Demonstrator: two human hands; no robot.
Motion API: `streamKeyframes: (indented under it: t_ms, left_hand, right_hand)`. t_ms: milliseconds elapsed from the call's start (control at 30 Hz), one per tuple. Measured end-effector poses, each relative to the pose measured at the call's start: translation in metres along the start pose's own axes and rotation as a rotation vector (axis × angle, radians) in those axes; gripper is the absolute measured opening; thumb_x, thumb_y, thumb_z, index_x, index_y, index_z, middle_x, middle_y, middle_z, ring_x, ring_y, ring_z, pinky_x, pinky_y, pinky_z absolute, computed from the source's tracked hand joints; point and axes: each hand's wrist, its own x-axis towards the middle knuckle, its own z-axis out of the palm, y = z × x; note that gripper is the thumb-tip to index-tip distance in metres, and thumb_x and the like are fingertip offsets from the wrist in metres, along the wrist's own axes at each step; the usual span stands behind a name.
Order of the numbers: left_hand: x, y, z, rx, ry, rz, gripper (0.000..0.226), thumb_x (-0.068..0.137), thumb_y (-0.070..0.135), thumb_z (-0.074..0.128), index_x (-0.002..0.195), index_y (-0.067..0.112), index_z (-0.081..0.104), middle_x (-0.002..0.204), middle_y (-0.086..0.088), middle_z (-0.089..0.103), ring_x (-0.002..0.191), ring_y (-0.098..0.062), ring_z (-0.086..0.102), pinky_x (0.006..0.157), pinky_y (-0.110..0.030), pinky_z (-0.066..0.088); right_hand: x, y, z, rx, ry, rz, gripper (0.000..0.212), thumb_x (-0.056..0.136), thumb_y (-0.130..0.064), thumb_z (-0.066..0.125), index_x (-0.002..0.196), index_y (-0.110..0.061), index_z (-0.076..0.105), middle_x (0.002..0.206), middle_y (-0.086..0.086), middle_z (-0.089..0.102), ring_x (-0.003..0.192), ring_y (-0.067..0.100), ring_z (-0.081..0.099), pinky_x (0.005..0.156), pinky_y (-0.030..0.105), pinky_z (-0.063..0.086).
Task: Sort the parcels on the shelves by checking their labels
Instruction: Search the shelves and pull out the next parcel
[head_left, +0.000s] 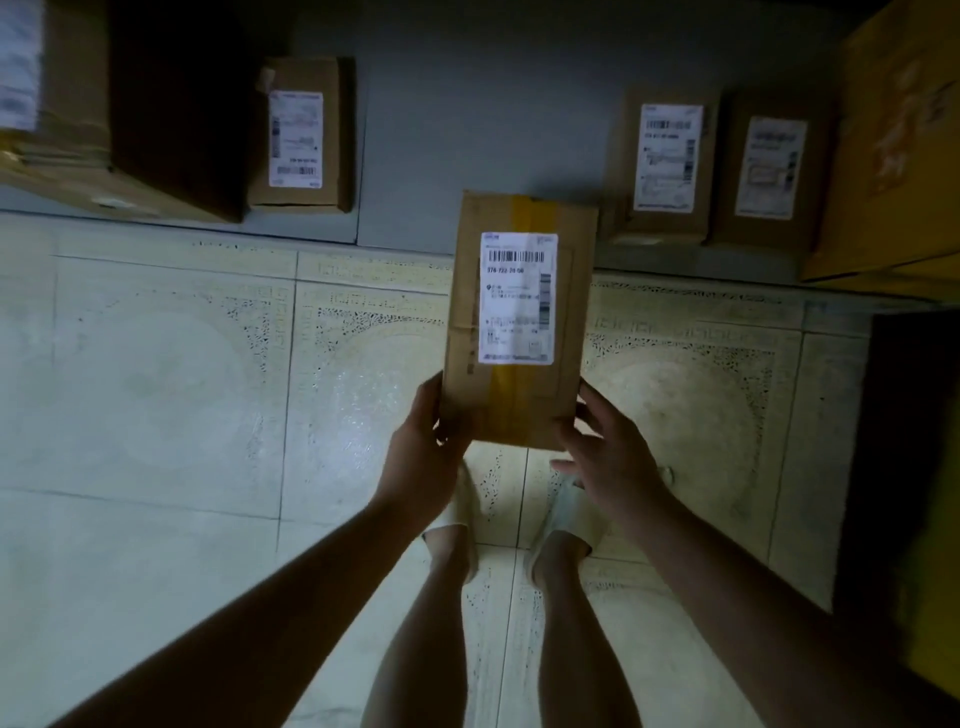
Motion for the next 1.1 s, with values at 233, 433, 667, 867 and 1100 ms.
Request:
streamKeyframes:
  t_ms: [233,433,667,867,1100]
  left_hand:
    - [-0.146,0.035,-0.050,-0.054,-0.064,0.045,0.051,0.097,0.016,0.064,0.142,0.036,0.047,0.115,0.031,0.068,0.103,0.005,0.068,0.076,-0.010,0.055]
    - [-0.244,0.104,-0.098,-0.078,-0.045,0.131,0.058,0.096,0.020,0.067,0.147,0.040,0.046,0.112,0.031,0.071,0.093,0.005,0.071,0.073,-0.007,0.051]
    - [-0.370,0.192,-0.158,-0.029,0.041,0.382,0.072,0.082,0.062,0.063,0.149,0.048,0.041,0.133,0.032,0.061,0.119,0.014,0.057,0.091,-0.001,0.043]
    - [-0.468,0.259,-0.197,-0.063,0.131,0.636,0.065,0.083,0.033,0.075,0.143,0.038,0.051,0.126,0.039,0.062,0.121,0.016,0.055,0.092,-0.001,0.043]
    - [-0.499,0.292,-0.219,-0.084,0.157,0.791,0.064,0.084,0.032,0.073,0.142,0.044,0.049,0.126,0.036,0.064,0.121,0.012,0.058,0.094,-0.003,0.044]
  right_hand:
    - [-0.142,-0.032,-0.016,-0.048,-0.056,0.024,0.060,0.093,-0.038,0.061,0.150,-0.040,0.040,0.143,-0.013,0.058,0.121,0.003,0.063,0.097,0.026,0.055]
    - [-0.253,-0.111,-0.037,-0.120,-0.014,-0.060,0.067,0.089,-0.043,0.063,0.151,-0.037,0.040,0.144,-0.018,0.057,0.124,0.004,0.061,0.104,0.041,0.054]
    - [-0.393,-0.207,-0.058,-0.123,0.075,-0.298,0.060,0.097,-0.022,0.064,0.150,-0.040,0.042,0.140,-0.021,0.059,0.127,0.006,0.059,0.103,0.039,0.054]
    - [-0.508,-0.267,-0.074,-0.065,0.184,-0.519,0.062,0.094,-0.022,0.064,0.146,-0.048,0.042,0.139,-0.035,0.053,0.133,-0.008,0.048,0.099,0.021,0.051]
    - [-0.552,-0.295,-0.073,-0.051,0.271,-0.687,0.066,0.091,-0.028,0.063,0.144,-0.059,0.038,0.142,-0.034,0.051,0.133,-0.009,0.047,0.112,0.037,0.044]
